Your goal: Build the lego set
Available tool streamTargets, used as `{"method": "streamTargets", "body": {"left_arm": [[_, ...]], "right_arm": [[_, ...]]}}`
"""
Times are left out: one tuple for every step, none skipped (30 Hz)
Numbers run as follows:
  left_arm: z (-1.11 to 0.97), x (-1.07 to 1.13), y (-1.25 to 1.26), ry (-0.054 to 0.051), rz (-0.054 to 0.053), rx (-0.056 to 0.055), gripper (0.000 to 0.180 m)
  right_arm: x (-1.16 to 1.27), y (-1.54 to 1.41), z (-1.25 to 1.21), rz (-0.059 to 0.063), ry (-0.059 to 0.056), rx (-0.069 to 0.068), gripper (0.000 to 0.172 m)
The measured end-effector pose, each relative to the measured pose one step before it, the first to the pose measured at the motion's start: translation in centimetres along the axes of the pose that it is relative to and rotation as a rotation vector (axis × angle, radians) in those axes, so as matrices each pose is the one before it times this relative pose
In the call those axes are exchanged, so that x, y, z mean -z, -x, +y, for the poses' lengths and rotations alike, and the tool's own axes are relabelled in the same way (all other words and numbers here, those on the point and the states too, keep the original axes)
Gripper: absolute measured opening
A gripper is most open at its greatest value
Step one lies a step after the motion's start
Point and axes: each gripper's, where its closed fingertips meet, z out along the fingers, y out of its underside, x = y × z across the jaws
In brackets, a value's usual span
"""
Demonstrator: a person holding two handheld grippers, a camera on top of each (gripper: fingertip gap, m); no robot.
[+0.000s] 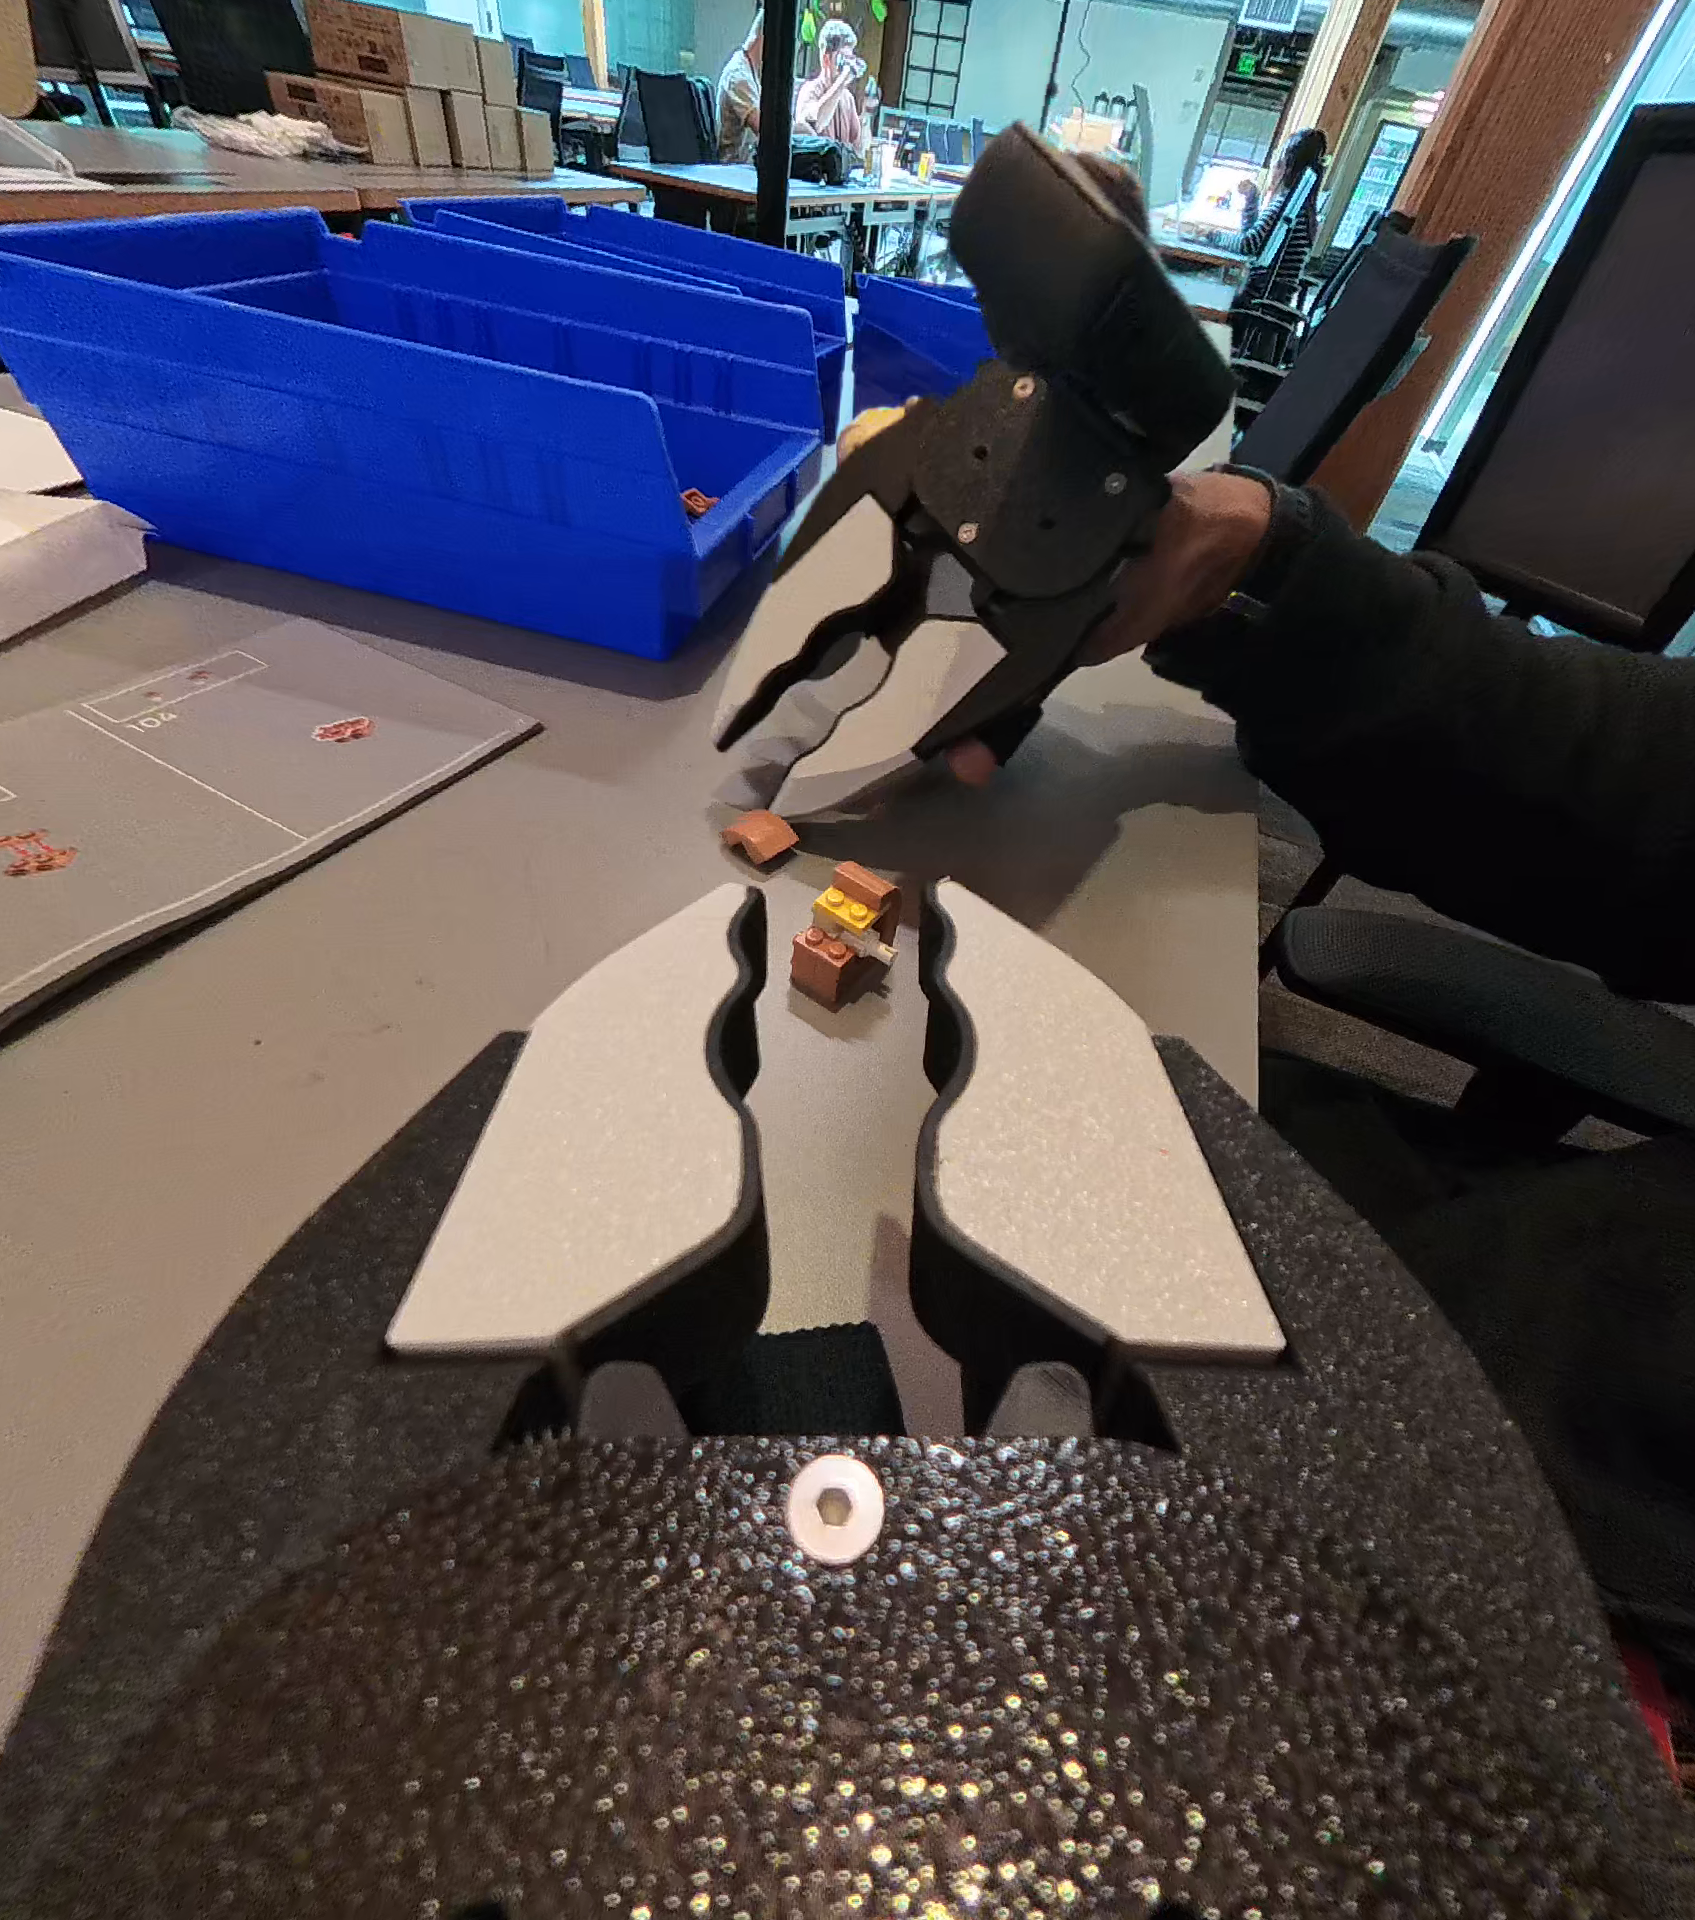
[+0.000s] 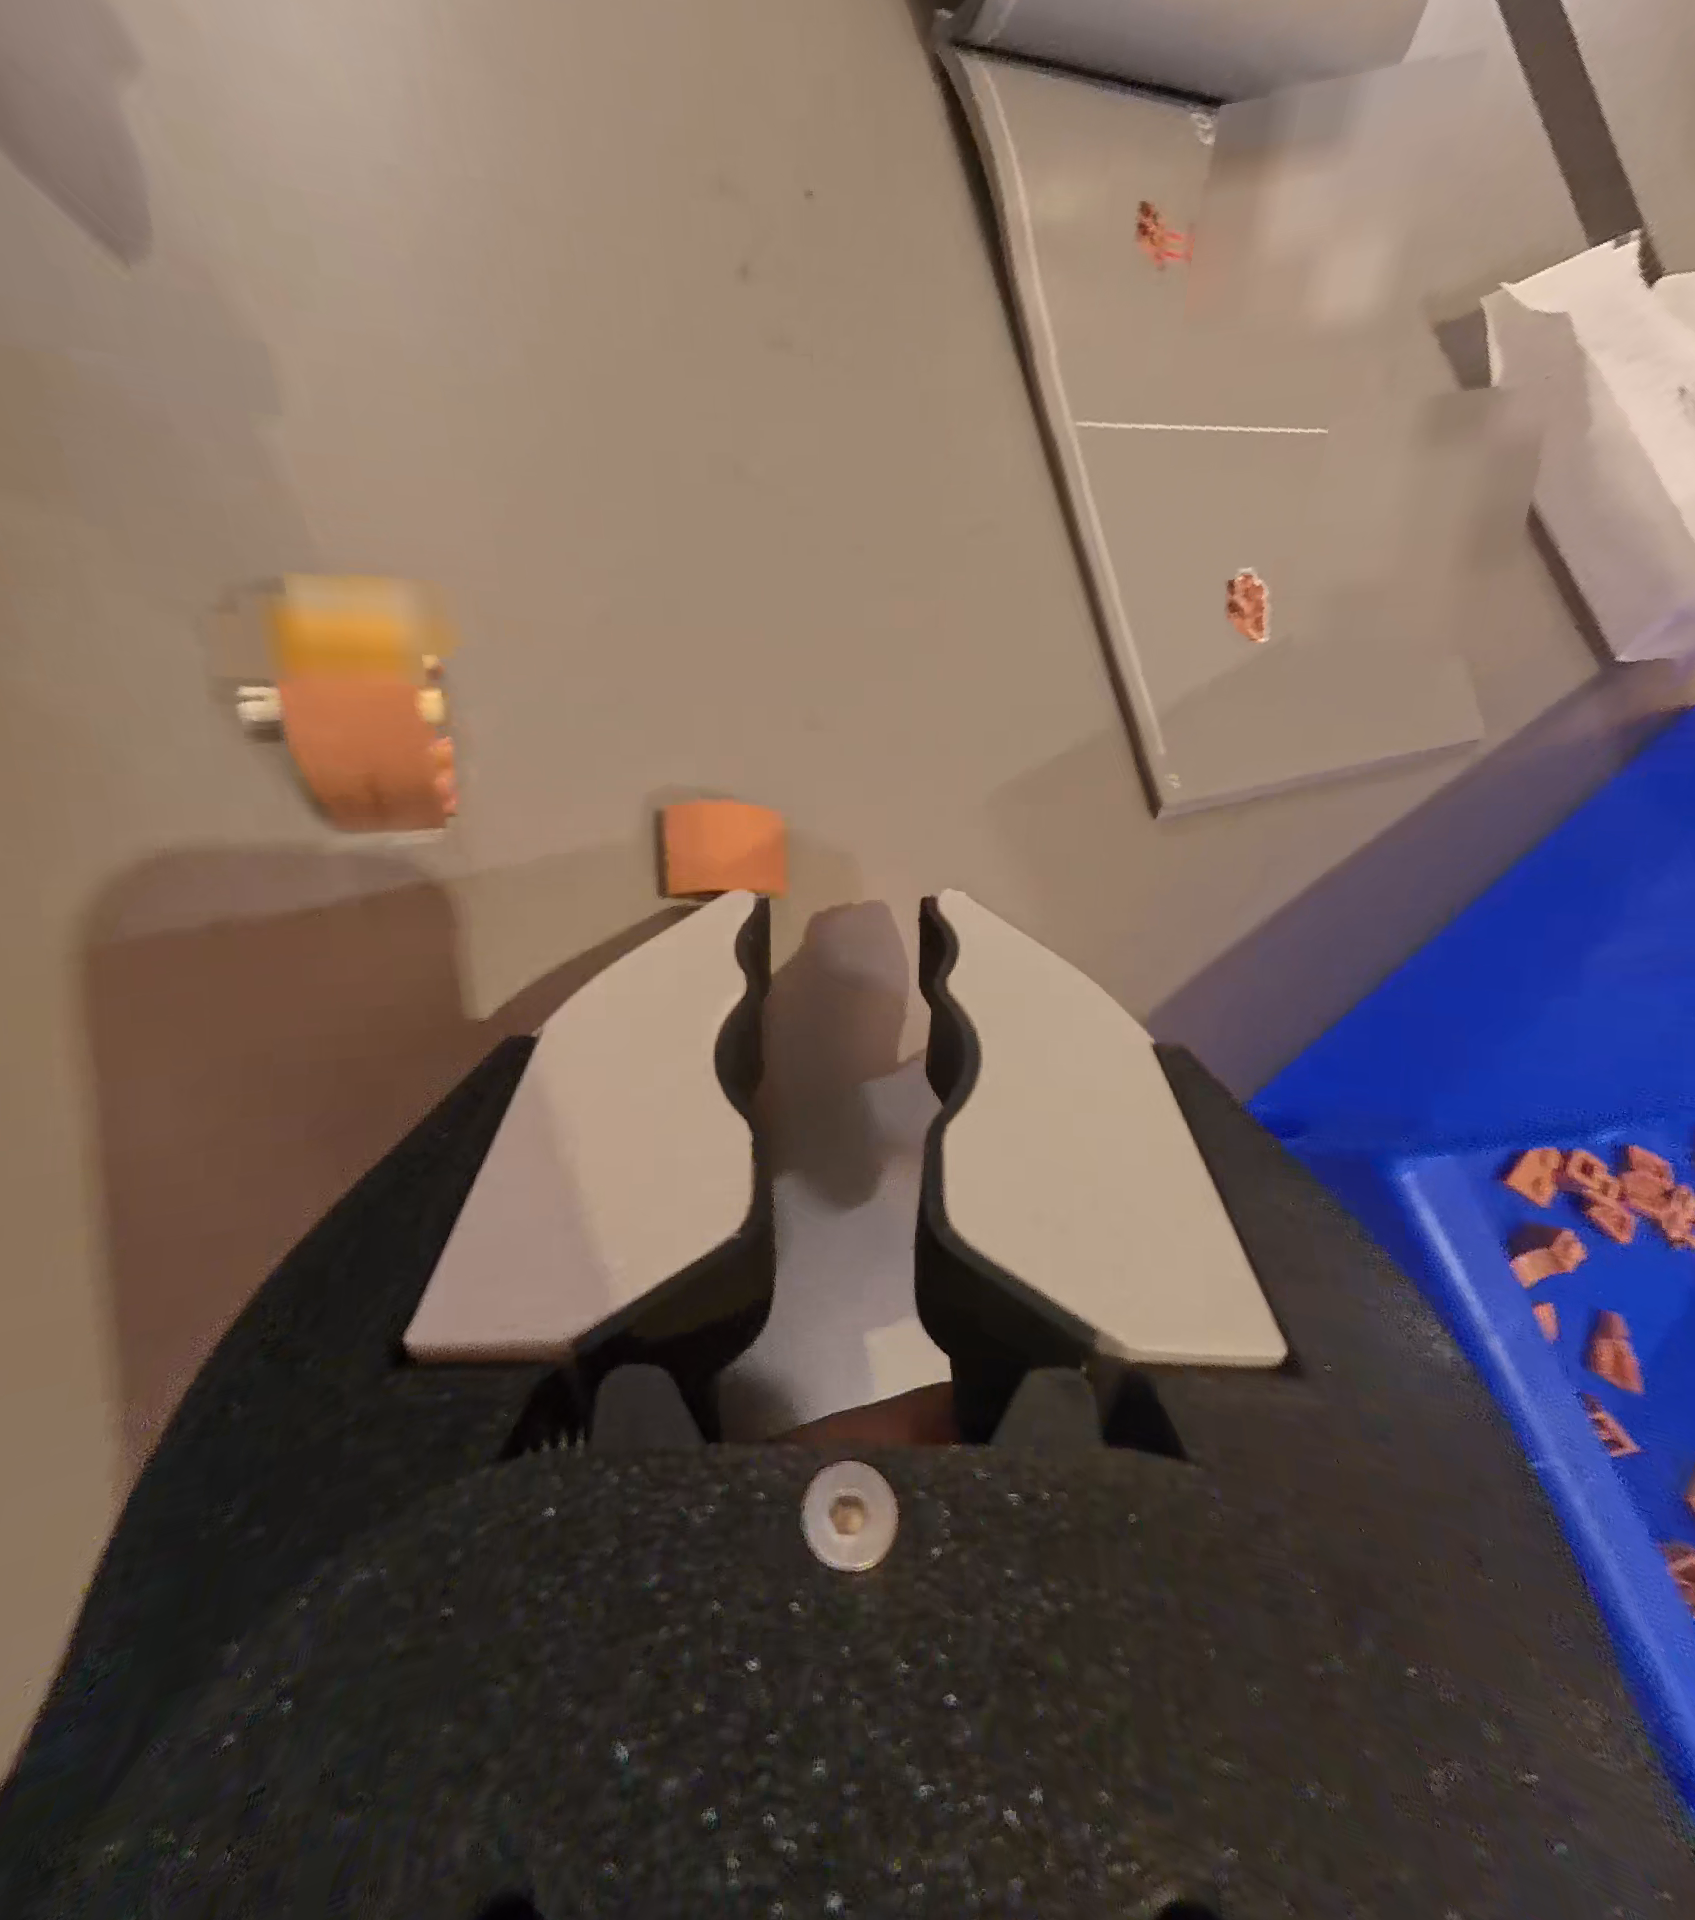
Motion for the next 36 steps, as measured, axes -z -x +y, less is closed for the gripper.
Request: {"method": "streamTargets", "body": {"left_arm": [[-0.014, 0.01, 0.009, -0.0016, 0.0023, 0.0031, 0.027], [-0.023, 0.012, 0.0, -0.0017, 0.002, 0.0027, 0.027], [-0.037, 0.03, 0.018, -0.0025, 0.0005, 0.0019, 0.027], [-0.038, 0.041, 0.032, -0.0037, -0.0007, 0.0017, 0.027], [-0.057, 0.056, 0.015, -0.0048, 0.0, 0.0019, 0.027], [-0.054, 0.052, 0.028, -0.0044, -0.0003, 0.0016, 0.027], [-0.023, 0.05, 0.051, -0.0023, -0.001, 0.0015, 0.026], [-0.033, 0.044, 0.047, -0.0027, 0.0004, 0.0035, 0.026], [-0.032, 0.02, 0.015, -0.0028, 0.0035, 0.0052, 0.026], [-0.016, 0.01, 0.036, -0.0013, 0.0016, 0.0044, 0.026], [-0.013, 0.005, 0.054, -0.0014, -0.0012, 0.002, 0.026], [-0.026, 0.012, 0.01, -0.0014, -0.0006, 0.0008, 0.026], [-0.018, 0.015, -0.013, -0.002, 0.0005, -0.0006, 0.026], [-0.023, 0.02, 0.005, -0.0014, -0.0001, -0.0004, 0.026], [-0.008, -0.01, 0.033, -0.0002, -0.0008, -0.0003, 0.026], [0.0, -0.012, 0.045, 0.0006, -0.0014, -0.0001, 0.026], [0.003, -0.023, 0.041, 0.001, -0.0012, -0.0002, 0.026], [0.019, -0.022, 0.019, 0.0013, -0.0003, -0.0004, 0.026], [0.009, -0.008, 0.001, 0.0007, -0.0008, -0.0008, 0.026], [0.002, -0.005, 0.004, 0.0001, -0.0007, -0.0004, 0.026], [-0.016, 0.01, -0.018, -0.0009, 0.0006, -0.0005, 0.026], [-0.02, 0.02, -0.009, -0.0021, 0.0005, -0.0002, 0.026], [-0.035, 0.026, -0.009, -0.0025, 0.0007, 0.0004, 0.025], [-0.028, 0.023, 0.001, -0.0025, 0.0008, 0.0009, 0.025], [-0.029, 0.028, 0.003, -0.0026, 0.001, 0.0015, 0.025], [-0.026, 0.024, 0.016, -0.002, 0.001, 0.0023, 0.025], [-0.008, 0.008, 0.014, -0.001, 0.0016, 0.0025, 0.025], [-0.011, 0.007, 0.002, -0.0007, 0.001, 0.002, 0.025], [0.0, 0.006, 0.013, -0.0005, 0.0006, 0.0014, 0.025], [-0.004, -0.002, 0.006, -0.0001, 0.0005, 0.0001, 0.025], [-0.008, 0.014, 0.014, -0.0008, -0.0004, 0.0001, 0.025], [-0.023, 0.02, 0.016, -0.0019, -0.0001, 0.0014, 0.025], [-0.014, 0.012, 0.014, -0.0016, 0.0012, 0.0023, 0.025], [-0.001, 0.006, -0.001, -0.0004, 0.002, 0.0028, 0.025], [-0.002, 0.0, 0.016, -0.0002, 0.0012, 0.0027, 0.025], [-0.007, 0.009, 0.008, -0.0011, 0.0013, 0.0019, 0.025]], "right_arm": [[-0.246, -0.534, -0.135, 0.0226, 0.0068, 0.0012, 0.027], [-0.227, -0.559, -0.044, 0.0243, 0.0101, -0.0054, 0.027], [-0.136, -0.558, 0.104, 0.0282, 0.0146, -0.0121, 0.026], [0.031, -0.489, 0.186, 0.0288, 0.0153, -0.0251, 0.026], [0.22, -0.265, 0.16, 0.0199, 0.0085, -0.0438, 0.025], [0.365, 0.048, 0.057, 0.0057, -0.0021, -0.0584, 0.025], [0.433, 0.498, -0.075, -0.0166, -0.0159, -0.0628, 0.025], [0.359, 0.93, -0.116, -0.0405, -0.0211, -0.0646, 0.024], [0.17, 1.152, 0.021, -0.0533, -0.0097, -0.0626, 0.023], [0.0, 0.879, 0.177, -0.0332, 0.0036, -0.0471, 0.021], [-0.033, 0.333, 0.312, 0.0032, 0.0145, -0.0165, 0.018], [0.001, 0.025, 0.361, 0.0205, 0.0216, 0.007, 0.015], [-0.012, 0.129, 0.293, 0.0061, 0.0207, 0.0167, 0.013], [-0.055, 0.342, 0.087, -0.018, 0.0104, 0.0161, 0.01], [-0.127, 0.47, -0.104, -0.0351, 0.0022, 0.0098, 0.01], [-0.198, 0.362, -0.136, -0.035, 0.0038, 0.0002, 0.011], [-0.253, 0.024, -0.153, -0.0174, 0.0069, -0.0025, 0.012], [-0.295, -0.156, -0.114, -0.0068, 0.0104, 0.0025, 0.014], [-0.321, -0.074, -0.174, -0.0144, 0.0055, 0.0014, 0.016], [-0.253, -0.016, -0.363, -0.0215, -0.0047, -0.0057, 0.017], [-0.266, -0.051, -0.371, -0.017, -0.0047, -0.0009, 0.019], [-0.288, -0.089, -0.342, -0.0117, -0.0025, 0.0058, 0.021], [-0.301, -0.132, -0.257, -0.0076, 0.0025, 0.0081, 0.024], [-0.252, -0.037, -0.252, -0.0118, 0.0019, 0.014, 0.027], [-0.234, 0.064, -0.302, -0.0173, -0.0029, 0.0145, 0.029], [-0.224, 0.051, -0.296, -0.0162, -0.0044, 0.0094, 0.029], [-0.217, -0.115, -0.22, -0.0036, -0.0002, 0.0059, 0.029], [-0.176, -0.261, -0.151, 0.0084, 0.0045, 0.0028, 0.029], [-0.143, -0.267, -0.094, 0.0118, 0.0056, 0.0021, 0.03], [-0.078, -0.109, -0.116, 0.0064, 0.0014, 0.003, 0.03], [-0.028, 0.036, -0.047, 0.0009, 0.0013, 0.007, 0.028], [-0.024, -0.002, -0.039, 0.0055, -0.0008, 0.0071, 0.024], [-0.003, -0.089, -0.024, 0.0105, 0.0001, 0.0043, 0.019], [0.002, -0.097, -0.003, 0.01, 0.0001, 0.0039, 0.019], [0.023, -0.049, 0.008, 0.0063, 0.0009, 0.0052, 0.018], [0.052, -0.094, 0.045, 0.008, 0.0013, 0.0058, 0.018]]}}
